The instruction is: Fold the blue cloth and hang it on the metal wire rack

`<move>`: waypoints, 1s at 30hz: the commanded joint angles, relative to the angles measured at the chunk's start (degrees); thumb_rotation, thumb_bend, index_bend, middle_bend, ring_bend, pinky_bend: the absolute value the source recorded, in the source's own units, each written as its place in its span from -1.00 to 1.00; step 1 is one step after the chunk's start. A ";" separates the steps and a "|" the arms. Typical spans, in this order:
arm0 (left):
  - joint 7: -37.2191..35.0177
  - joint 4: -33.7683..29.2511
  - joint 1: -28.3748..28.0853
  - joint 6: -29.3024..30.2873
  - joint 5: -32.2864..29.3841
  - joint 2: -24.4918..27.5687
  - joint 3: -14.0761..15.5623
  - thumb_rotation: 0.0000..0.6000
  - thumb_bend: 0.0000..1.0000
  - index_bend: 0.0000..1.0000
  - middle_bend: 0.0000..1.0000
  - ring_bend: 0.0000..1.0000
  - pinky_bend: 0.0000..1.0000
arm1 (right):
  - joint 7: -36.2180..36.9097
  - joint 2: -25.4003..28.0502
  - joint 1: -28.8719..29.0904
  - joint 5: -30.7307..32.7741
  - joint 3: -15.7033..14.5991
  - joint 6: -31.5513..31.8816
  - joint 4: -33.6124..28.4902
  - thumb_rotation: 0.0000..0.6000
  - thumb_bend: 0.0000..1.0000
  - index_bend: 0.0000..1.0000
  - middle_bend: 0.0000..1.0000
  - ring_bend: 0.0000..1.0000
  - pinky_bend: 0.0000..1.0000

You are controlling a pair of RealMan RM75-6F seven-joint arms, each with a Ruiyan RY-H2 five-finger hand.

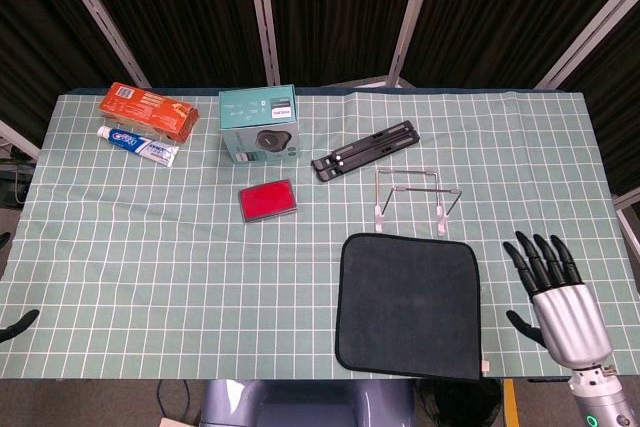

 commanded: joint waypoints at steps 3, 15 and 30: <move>1.14 -0.09 -1.28 -2.57 -2.19 -0.47 -0.74 1.00 -1.00 -1.00 -1.00 -1.00 -1.00 | 5.80 -0.46 5.96 -6.58 -7.45 -14.00 1.51 1.00 -1.00 -0.59 -1.00 -1.00 -1.00; 6.55 0.12 -2.94 -6.57 -7.36 -2.63 -1.86 1.00 -1.00 -1.00 -1.00 -1.00 -1.00 | 8.62 -7.11 11.22 -12.75 -12.14 -22.89 9.35 1.00 -0.82 -0.31 -1.00 -1.00 -1.00; 8.43 0.10 -3.60 -7.43 -8.21 -3.60 -2.04 1.00 -1.00 -1.00 -1.00 -1.00 -1.00 | 1.06 -12.50 14.75 -12.10 -11.73 -29.79 10.78 1.00 -0.74 -0.28 -1.00 -1.00 -1.00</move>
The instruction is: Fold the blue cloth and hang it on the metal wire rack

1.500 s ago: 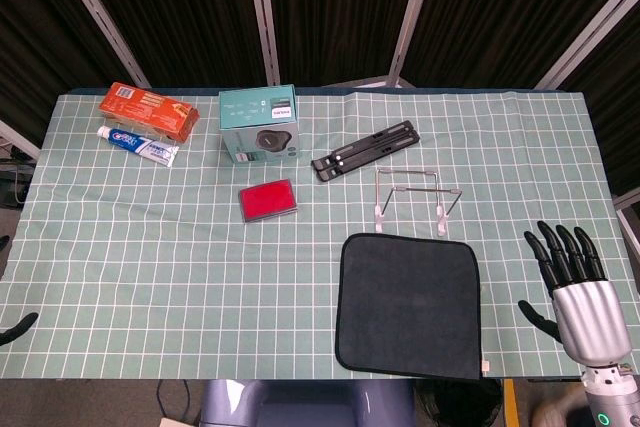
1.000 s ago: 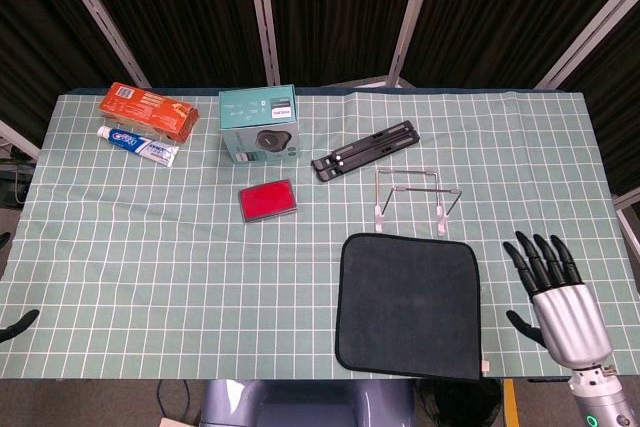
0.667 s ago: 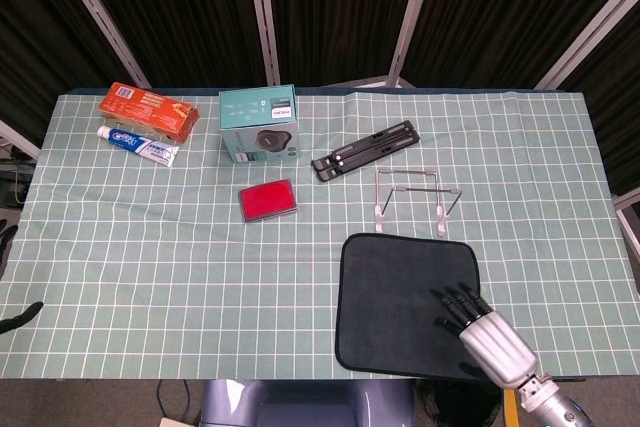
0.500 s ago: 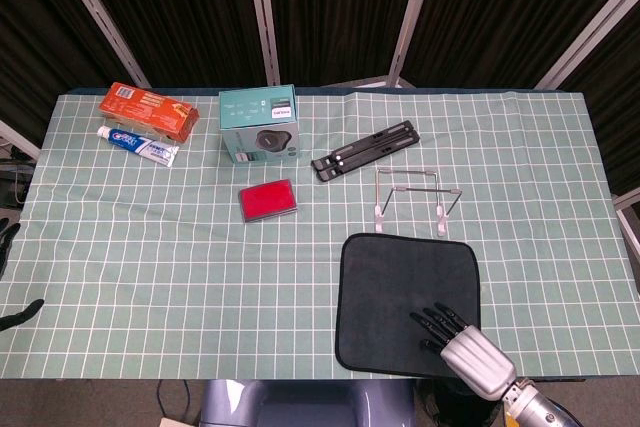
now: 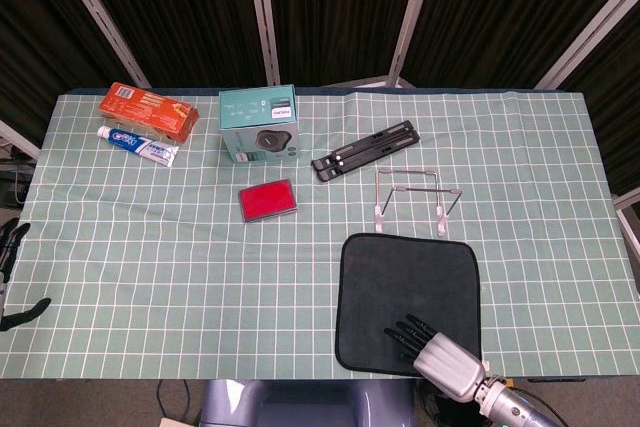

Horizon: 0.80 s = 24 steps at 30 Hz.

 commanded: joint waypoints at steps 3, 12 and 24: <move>0.08 0.05 -0.17 -0.37 -0.01 -0.04 0.11 1.00 -1.00 -1.00 -1.00 -1.00 -1.00 | -2.33 -1.85 0.86 1.07 0.65 -1.58 0.45 1.00 -0.74 -0.27 -1.00 -1.00 -1.00; -0.09 0.20 -0.31 -0.55 -0.36 -0.07 0.06 1.00 -1.00 -1.00 -1.00 -1.00 -1.00 | -3.79 -3.58 1.41 1.60 0.13 -1.64 1.61 1.00 -0.74 -0.26 -1.00 -1.00 -1.00; 0.26 0.10 -0.37 -0.52 -0.30 -0.20 0.17 1.00 -1.00 -1.00 -1.00 -1.00 -1.00 | -4.35 -4.43 1.76 1.60 -0.87 -0.37 3.52 1.00 -0.73 -0.26 -1.00 -1.00 -1.00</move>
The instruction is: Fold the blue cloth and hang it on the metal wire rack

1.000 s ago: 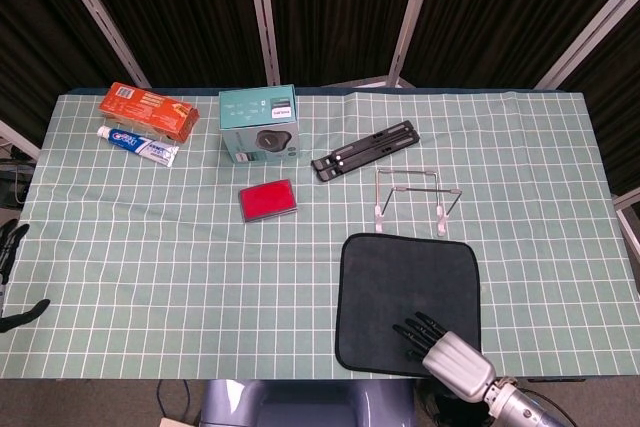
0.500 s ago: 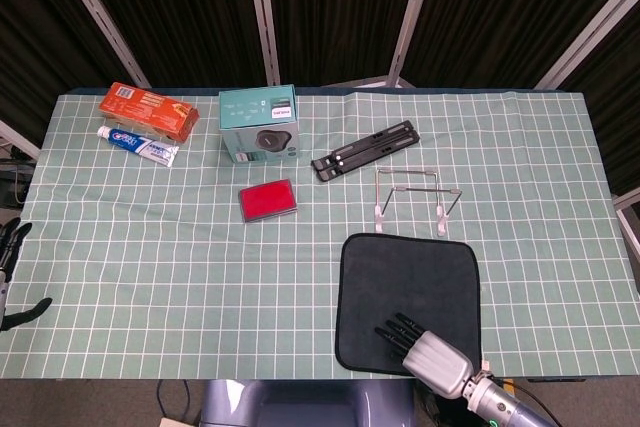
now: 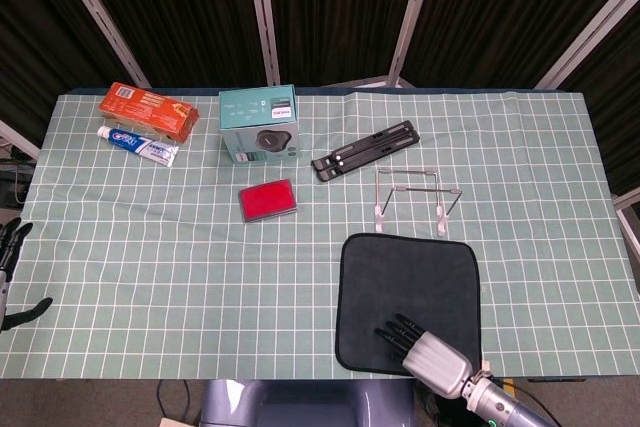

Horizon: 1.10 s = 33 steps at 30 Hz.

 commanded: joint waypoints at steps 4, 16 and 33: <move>0.07 0.08 -0.04 -0.07 -0.07 -0.06 0.04 1.00 -1.00 -1.00 -1.00 -1.00 -1.00 | -0.11 -0.43 0.12 -0.02 -0.58 0.73 1.03 1.00 -0.65 -0.26 -1.00 -1.00 -1.00; 0.19 0.11 -0.10 -0.08 -0.03 -0.13 0.14 1.00 -1.00 -1.00 -1.00 -1.00 -1.00 | 0.40 -0.65 0.51 0.17 -1.52 1.90 1.87 1.00 -0.49 -0.26 -1.00 -1.00 -1.00; 0.12 0.05 -0.07 0.12 0.10 -0.08 0.27 1.00 -1.00 -1.00 -1.00 -1.00 -1.00 | 1.29 -0.28 0.29 0.60 -1.70 5.77 2.84 1.00 -0.41 -0.24 -1.00 -1.00 -1.00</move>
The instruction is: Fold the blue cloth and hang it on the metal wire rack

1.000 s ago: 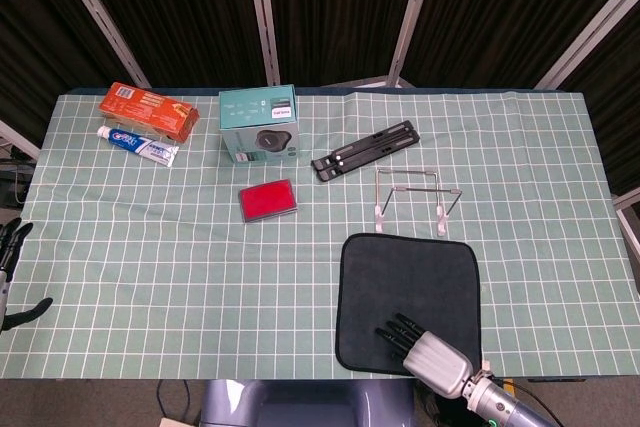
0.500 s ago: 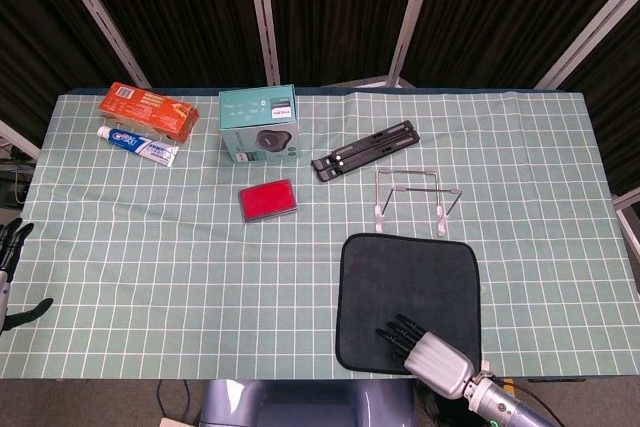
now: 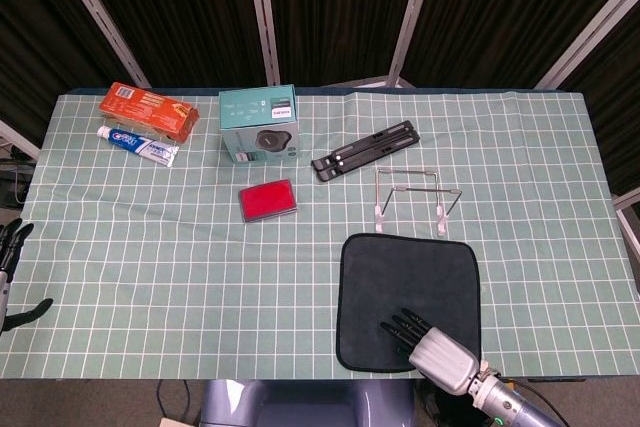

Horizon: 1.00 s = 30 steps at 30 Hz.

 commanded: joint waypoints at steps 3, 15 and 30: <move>0.03 -0.04 -0.01 0.00 0.07 0.01 0.05 1.00 -1.00 -1.00 -1.00 -1.00 -1.00 | 0.26 -0.27 -0.26 0.00 0.11 1.44 0.71 1.00 -0.41 -0.22 -1.00 -1.00 -1.00; 0.02 -0.02 0.00 0.06 0.15 0.00 0.15 1.00 -1.00 -1.00 -1.00 -1.00 -1.00 | 0.59 -1.94 -1.36 -0.74 0.59 6.15 3.84 1.00 -0.39 -0.18 -1.00 -1.00 -1.00; -0.16 -0.09 -0.02 0.02 0.30 0.06 0.26 1.00 -1.00 -1.00 -1.00 -1.00 -1.00 | 0.06 -2.23 -1.89 -0.06 0.87 7.41 4.84 1.00 -0.23 0.02 -1.00 -1.00 -1.00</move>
